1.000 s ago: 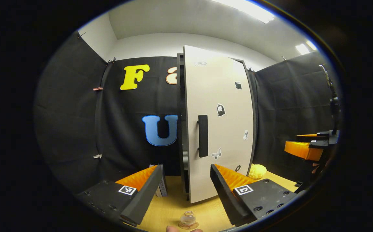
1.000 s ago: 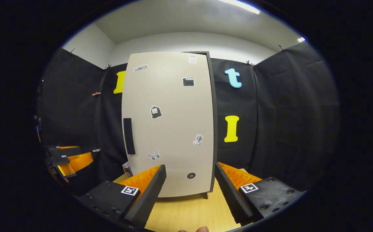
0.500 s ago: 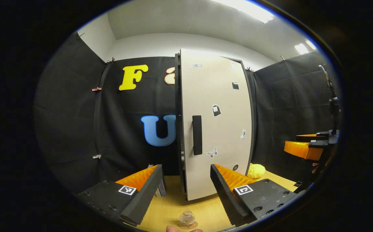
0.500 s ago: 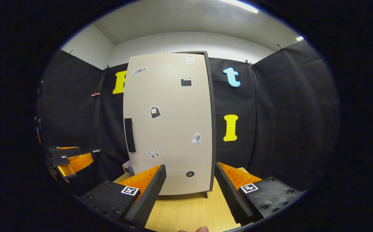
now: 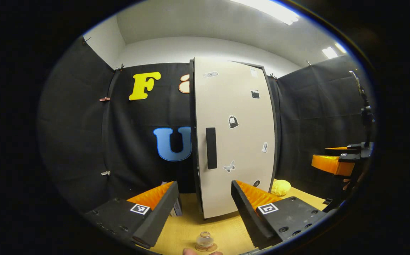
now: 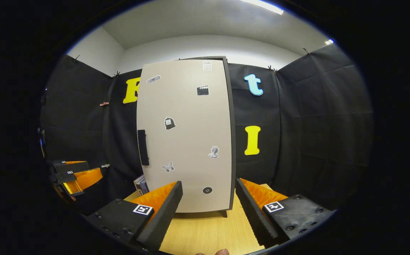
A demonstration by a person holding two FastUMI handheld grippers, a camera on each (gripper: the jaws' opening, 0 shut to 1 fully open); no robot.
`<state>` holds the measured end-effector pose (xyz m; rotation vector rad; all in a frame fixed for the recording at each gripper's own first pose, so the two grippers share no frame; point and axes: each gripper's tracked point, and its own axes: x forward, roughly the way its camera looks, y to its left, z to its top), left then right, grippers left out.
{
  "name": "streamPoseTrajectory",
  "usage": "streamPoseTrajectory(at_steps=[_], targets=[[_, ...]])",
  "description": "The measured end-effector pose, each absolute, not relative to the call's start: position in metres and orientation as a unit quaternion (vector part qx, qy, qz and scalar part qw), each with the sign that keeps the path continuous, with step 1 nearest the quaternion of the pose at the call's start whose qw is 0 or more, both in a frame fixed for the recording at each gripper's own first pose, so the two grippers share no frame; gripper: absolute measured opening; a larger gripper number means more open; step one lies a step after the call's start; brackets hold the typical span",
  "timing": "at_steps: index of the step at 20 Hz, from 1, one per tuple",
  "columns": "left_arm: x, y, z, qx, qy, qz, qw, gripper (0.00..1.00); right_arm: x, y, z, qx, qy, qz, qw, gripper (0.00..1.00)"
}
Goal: Open the cabinet door with the right hand, grasp the bottle in the cabinet with the left hand and place it on the coaster, then close the cabinet door with the right hand.
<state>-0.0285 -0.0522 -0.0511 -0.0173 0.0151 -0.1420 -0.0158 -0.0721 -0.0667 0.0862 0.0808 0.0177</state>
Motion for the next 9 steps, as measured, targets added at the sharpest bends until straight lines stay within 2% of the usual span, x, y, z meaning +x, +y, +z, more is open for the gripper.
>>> streamPoseTrajectory(at_steps=[9], targets=[[-0.0267,-0.0556,-0.0510,-0.006,0.009,-0.073,0.997,0.95,-0.0151,-0.0759,-0.0694,0.045,0.043,0.005,0.998,0.98]])
